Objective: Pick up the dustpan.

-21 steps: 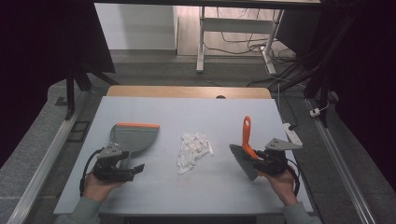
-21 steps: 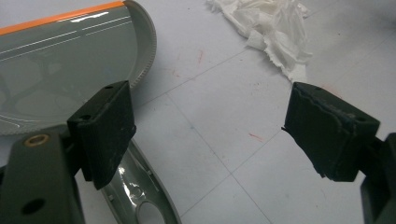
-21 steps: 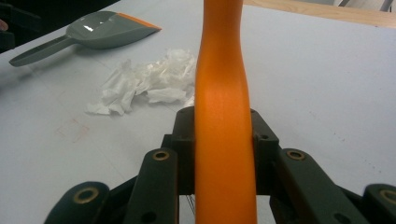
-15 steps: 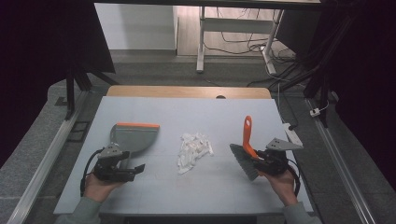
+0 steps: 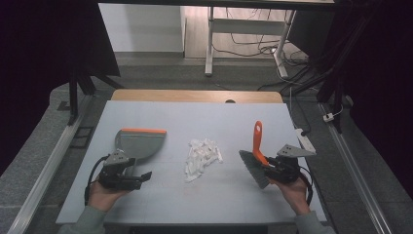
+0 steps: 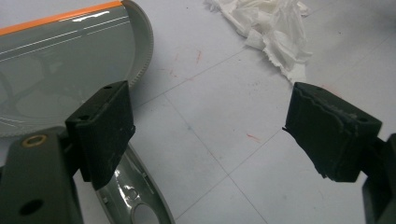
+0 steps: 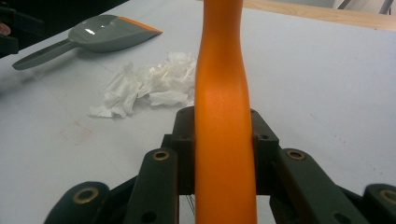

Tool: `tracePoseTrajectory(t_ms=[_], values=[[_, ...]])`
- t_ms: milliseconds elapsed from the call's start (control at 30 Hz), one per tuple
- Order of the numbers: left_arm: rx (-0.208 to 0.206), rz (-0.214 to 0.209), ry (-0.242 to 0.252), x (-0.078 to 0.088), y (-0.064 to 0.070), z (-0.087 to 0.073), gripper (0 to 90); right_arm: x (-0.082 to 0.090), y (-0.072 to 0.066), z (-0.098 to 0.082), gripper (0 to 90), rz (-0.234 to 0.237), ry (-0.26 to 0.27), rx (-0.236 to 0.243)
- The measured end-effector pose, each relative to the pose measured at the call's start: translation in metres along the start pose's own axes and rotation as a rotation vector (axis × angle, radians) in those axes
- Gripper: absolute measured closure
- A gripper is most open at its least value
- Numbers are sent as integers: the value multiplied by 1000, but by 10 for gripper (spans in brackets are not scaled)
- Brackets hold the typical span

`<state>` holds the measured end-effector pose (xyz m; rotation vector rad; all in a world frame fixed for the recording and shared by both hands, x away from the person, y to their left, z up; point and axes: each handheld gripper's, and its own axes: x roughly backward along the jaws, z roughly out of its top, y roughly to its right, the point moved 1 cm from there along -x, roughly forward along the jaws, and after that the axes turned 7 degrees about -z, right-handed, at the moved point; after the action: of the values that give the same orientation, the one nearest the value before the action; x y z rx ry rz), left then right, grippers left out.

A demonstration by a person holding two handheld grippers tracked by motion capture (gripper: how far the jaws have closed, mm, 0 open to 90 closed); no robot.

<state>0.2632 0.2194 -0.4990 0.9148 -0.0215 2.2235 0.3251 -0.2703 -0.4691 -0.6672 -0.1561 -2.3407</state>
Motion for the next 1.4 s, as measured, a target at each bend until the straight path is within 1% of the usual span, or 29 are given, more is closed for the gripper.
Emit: tracePoseTrajectory(t_ms=[200,267,467,533,600,633,667,733,833,967,1067,1167,1200,1400], values=[[-2,2,5,1,1,1,155,0,0,0,703,4,3,-3],[-7,8,5,1,2,3,151,0,0,0,703,-1,0,-2],[-46,59,4,6,8,12,116,-2,1,3,703,5,-2,6],[-49,79,-14,5,10,16,107,-1,1,3,703,4,2,4],[-40,98,-31,4,10,20,107,-1,1,3,703,3,5,1],[-40,98,-31,4,10,20,106,0,1,3,703,6,8,-1],[0,95,-48,4,8,25,105,0,1,3,703,7,9,-1],[33,112,-65,4,5,30,97,1,1,4,703,3,10,0],[61,139,-82,6,-1,36,96,1,1,4,703,3,9,1],[111,154,-90,12,-10,39,102,0,0,4,703,3,6,3],[146,175,-101,14,-17,38,102,0,0,4,703,4,5,3],[208,218,-112,14,-23,35,99,-2,-1,3,703,0,-2,1],[222,224,-116,13,-24,35,99,-2,-1,3,703,3,-3,1],[267,242,-147,7,-31,27,73,-3,-1,2,703,-1,-8,2]])
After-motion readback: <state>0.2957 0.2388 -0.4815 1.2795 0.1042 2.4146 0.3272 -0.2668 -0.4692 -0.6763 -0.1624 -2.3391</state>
